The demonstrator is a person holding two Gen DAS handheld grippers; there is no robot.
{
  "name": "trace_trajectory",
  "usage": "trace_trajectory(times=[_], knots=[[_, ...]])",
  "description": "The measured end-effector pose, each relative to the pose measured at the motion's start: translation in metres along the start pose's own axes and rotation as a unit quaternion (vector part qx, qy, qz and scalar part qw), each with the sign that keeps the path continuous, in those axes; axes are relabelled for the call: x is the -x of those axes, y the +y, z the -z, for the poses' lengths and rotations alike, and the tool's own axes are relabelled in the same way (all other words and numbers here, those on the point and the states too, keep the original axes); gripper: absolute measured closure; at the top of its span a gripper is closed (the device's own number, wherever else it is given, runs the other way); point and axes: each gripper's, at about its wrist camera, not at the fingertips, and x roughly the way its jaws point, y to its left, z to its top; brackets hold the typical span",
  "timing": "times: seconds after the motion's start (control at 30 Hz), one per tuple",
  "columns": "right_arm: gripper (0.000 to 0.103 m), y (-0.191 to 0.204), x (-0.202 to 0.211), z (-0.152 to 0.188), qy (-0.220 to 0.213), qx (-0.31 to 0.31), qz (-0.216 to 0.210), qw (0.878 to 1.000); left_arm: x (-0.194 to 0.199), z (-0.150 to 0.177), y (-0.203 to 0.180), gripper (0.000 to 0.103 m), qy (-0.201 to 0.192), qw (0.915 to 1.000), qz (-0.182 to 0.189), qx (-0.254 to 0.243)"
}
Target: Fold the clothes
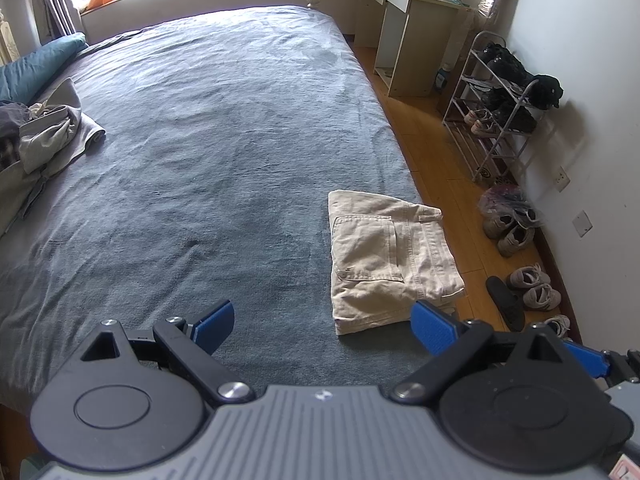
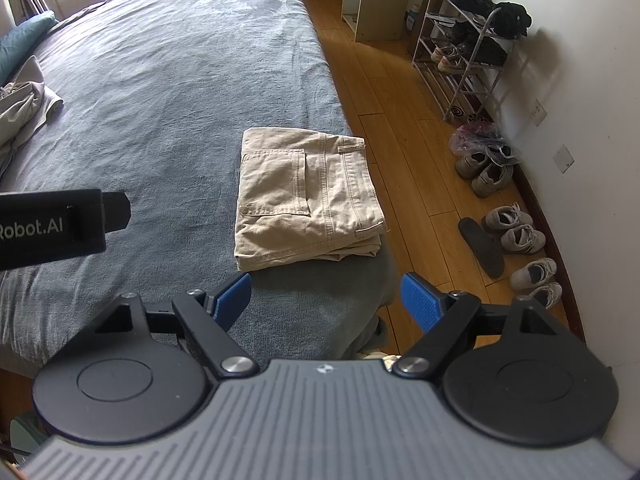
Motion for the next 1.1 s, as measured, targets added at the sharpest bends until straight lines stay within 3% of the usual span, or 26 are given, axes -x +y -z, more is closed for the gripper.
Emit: trace_trajectory(times=[1.1], knots=[[0.021,-0.0004,-0.0004,0.0006,0.000,-0.001,0.001,1.000,0.0005,0.0002,0.0032,0.007,0.001,1.0000,-0.002,0.004]])
